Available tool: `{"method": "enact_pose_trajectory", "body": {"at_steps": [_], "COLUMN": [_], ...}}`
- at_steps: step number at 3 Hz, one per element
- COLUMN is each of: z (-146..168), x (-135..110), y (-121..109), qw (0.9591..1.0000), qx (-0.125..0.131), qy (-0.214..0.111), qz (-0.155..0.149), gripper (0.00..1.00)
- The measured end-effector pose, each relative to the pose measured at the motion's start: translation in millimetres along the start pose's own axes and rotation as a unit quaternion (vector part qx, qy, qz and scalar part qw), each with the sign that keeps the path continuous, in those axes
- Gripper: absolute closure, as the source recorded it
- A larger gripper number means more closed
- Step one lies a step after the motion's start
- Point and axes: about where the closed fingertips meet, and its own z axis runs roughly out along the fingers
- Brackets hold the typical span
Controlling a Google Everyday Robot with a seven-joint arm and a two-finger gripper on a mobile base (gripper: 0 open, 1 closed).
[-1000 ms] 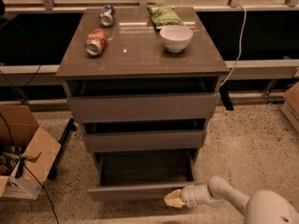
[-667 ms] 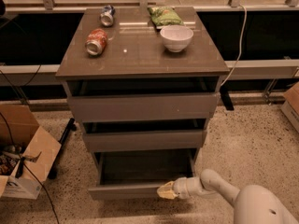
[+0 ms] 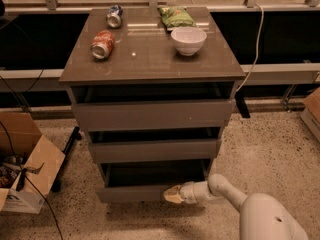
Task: Close bottom drawer
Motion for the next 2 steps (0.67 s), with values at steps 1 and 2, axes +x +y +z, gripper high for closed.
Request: {"method": "enact_pose_trajectory", "body": {"at_steps": [1, 2], "z": [4.6, 4.7], "x": [-21.1, -21.0], "y": [-25.7, -25.9], "qw": [0.9996, 0.9996], "qx": [0.017, 0.017], "qy": [-0.006, -0.006], "qz": [-0.019, -0.019], "gripper": [1.0, 1.0]}}
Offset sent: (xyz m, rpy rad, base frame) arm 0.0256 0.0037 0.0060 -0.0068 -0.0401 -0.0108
